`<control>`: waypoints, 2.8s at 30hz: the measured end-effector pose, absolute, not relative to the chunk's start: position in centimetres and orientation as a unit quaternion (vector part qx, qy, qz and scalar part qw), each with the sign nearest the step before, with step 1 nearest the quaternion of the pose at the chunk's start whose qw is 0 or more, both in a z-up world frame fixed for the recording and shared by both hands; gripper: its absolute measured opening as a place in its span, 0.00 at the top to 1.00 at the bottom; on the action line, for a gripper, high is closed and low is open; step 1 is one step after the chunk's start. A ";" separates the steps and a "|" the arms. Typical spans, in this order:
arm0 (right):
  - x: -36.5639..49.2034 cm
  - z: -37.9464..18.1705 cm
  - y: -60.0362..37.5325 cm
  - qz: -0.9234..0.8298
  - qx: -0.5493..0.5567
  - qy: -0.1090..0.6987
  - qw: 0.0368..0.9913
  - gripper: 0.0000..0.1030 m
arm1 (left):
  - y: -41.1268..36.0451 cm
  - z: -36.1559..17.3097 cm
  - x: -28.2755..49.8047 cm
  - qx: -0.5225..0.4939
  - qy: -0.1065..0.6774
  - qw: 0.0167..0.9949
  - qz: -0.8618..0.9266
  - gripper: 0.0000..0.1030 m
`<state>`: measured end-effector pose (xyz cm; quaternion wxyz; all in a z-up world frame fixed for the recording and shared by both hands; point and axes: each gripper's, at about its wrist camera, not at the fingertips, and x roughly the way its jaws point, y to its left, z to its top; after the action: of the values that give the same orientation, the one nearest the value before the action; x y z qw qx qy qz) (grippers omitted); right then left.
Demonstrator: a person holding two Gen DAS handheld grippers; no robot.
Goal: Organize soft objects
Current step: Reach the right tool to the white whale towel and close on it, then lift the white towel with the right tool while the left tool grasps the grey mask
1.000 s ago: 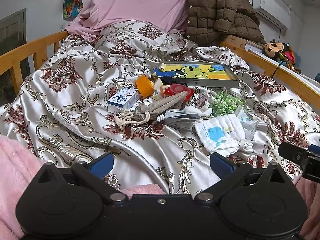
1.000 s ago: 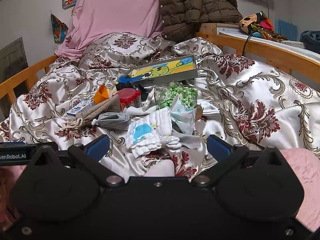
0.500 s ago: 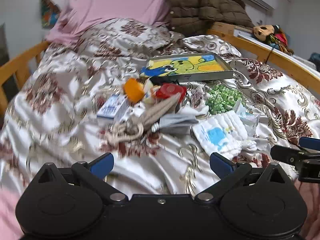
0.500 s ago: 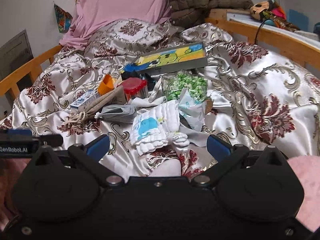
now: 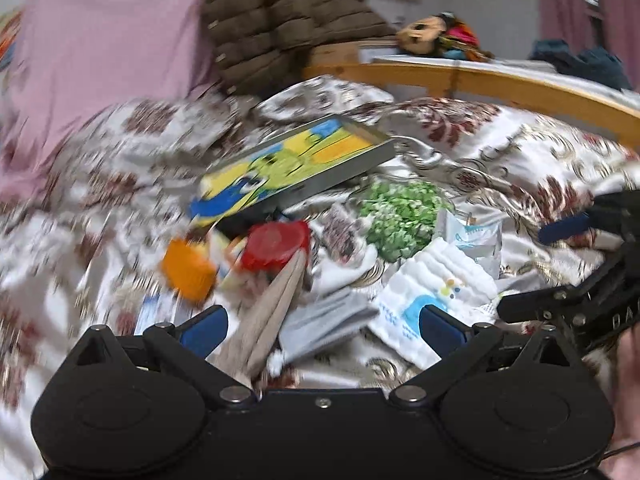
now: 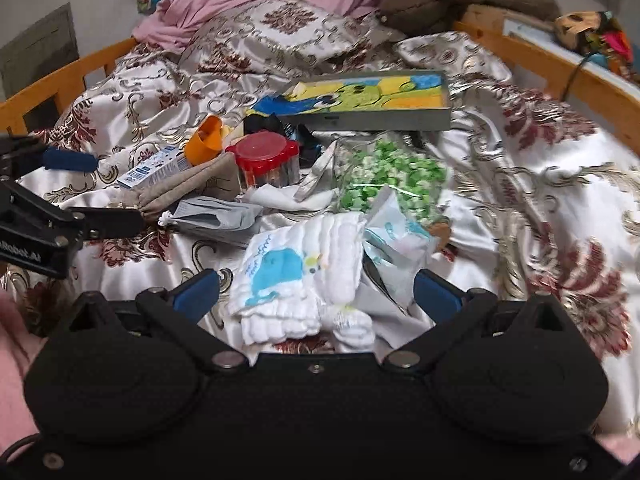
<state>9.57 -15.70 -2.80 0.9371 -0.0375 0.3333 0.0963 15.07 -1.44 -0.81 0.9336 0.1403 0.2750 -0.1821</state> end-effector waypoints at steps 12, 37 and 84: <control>16.0 -5.9 -18.1 0.163 0.033 0.404 0.899 0.05 | -2.5 -5.3 17.7 0.239 0.272 0.894 -0.264 0.11; 17.9 -7.8 -16.4 0.170 -0.003 0.411 0.895 0.89 | -4.0 -7.1 19.6 0.271 0.293 0.885 -0.240 0.99; 13.2 -6.0 -11.0 0.130 -0.227 0.277 0.924 0.86 | -3.7 -4.3 18.3 0.191 0.265 0.918 -0.224 0.99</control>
<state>13.24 -10.97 -6.01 0.9244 -0.2273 0.2772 0.1301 18.27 -3.71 -4.35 0.9182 0.1912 0.2649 -0.2240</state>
